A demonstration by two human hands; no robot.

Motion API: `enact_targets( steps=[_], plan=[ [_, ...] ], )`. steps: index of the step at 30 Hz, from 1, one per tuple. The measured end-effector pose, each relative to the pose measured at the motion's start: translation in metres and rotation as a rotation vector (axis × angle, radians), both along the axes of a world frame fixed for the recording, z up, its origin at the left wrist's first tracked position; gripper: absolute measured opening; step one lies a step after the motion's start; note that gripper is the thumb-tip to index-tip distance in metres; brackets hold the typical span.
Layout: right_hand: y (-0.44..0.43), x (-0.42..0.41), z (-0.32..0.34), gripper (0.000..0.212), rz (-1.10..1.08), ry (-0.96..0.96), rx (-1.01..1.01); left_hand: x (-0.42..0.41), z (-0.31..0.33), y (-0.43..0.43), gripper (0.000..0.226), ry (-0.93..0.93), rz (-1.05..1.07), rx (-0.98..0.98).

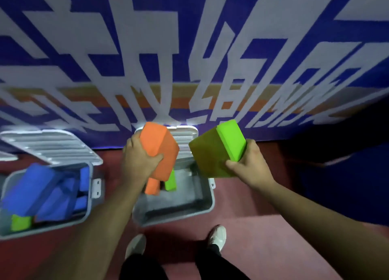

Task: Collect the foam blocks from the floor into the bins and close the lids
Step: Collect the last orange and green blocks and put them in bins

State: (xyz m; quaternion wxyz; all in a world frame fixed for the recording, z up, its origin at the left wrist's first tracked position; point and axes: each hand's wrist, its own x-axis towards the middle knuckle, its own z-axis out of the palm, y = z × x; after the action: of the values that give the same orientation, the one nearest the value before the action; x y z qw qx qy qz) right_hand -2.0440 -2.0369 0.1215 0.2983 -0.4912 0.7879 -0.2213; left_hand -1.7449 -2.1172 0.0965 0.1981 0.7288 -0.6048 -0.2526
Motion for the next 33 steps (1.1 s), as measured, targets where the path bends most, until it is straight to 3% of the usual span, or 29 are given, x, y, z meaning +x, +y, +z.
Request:
enact_targets(
  steps=[5, 12, 20, 23, 25, 28, 33],
  plan=[
    [-0.047, -0.021, -0.065, 0.058, 0.197, -0.006, 0.101, -0.039, -0.053, -0.012, 0.067, -0.067, 0.126, 0.17],
    [-0.072, -0.018, -0.213, 0.063, 0.241, -0.029, 0.253, -0.055, -0.192, -0.014, 0.073, -0.21, 0.131, 0.244],
    [-0.075, 0.007, -0.398, 0.075, 0.163, 0.049, 0.367, -0.099, -0.394, -0.023, 0.085, -0.116, 0.064, 0.394],
    [-0.076, 0.013, -0.451, 0.088, 0.149, 0.102, 0.359, -0.111, -0.45, -0.014, 0.104, -0.114, 0.048, 0.409],
    [-0.076, 0.016, -0.481, 0.08, 0.208, 0.118, 0.364, -0.108, -0.48, -0.009, 0.111, -0.084, 0.027, 0.405],
    [-0.075, 0.019, -0.524, 0.071, 0.282, 0.101, 0.349, -0.095, -0.523, -0.008, 0.101, -0.04, -0.051, 0.379],
    [-0.073, 0.031, -0.589, 0.076, 0.233, 0.119, 0.27, -0.085, -0.584, -0.013, 0.095, -0.004, -0.115, 0.385]
  ],
)
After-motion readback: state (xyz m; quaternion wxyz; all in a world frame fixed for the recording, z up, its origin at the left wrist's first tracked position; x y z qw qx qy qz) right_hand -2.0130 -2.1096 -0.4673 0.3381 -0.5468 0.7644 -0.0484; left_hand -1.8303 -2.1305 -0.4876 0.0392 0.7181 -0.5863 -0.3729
